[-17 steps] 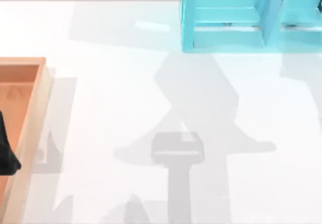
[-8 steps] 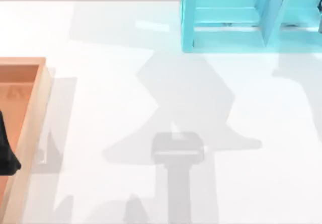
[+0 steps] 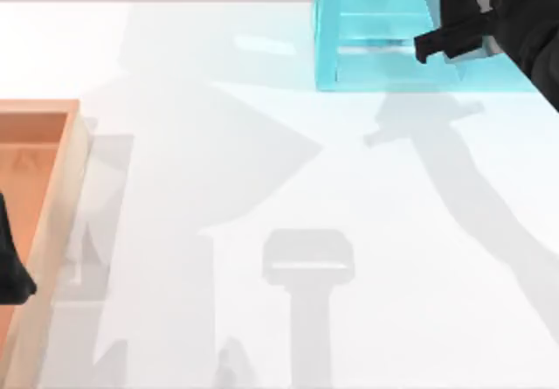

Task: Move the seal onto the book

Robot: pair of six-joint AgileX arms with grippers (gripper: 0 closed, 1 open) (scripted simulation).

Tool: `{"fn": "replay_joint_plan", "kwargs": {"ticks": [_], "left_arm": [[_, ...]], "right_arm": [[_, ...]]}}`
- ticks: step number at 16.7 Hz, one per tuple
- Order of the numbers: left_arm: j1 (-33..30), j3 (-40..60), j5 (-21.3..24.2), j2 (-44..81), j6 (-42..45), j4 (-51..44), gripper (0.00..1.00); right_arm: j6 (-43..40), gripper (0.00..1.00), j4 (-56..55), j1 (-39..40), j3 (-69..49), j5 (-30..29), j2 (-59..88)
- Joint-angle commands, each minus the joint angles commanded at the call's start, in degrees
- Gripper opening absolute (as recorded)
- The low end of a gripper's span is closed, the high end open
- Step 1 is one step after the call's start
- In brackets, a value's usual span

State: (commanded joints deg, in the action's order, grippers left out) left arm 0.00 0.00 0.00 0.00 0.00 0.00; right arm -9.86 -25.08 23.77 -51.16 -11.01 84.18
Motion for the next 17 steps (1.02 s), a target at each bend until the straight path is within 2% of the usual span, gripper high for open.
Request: {"fn": "replay_joint_plan", "kwargs": {"ticks": [6,11,14,17], "left_arm": [[0.0,0.0,0.0,0.0,0.0,0.0,1.0],[0.0,0.0,0.0,0.0,0.0,0.0,1.0],[0.0,0.0,0.0,0.0,0.0,0.0,1.0],[0.0,0.0,0.0,0.0,0.0,0.0,1.0]], "right_arm": [[-28.29,0.0,-2.26,22.08,-5.12,-17.32,16.67],[-48.52,0.0,-4.67,35.36,-9.15,-30.33,28.06],[-56.03,0.0,-6.09,39.63,-11.06,-35.53,31.91],[-58.34,0.0,-6.65,40.84,-11.77,-37.25,33.03]]}}
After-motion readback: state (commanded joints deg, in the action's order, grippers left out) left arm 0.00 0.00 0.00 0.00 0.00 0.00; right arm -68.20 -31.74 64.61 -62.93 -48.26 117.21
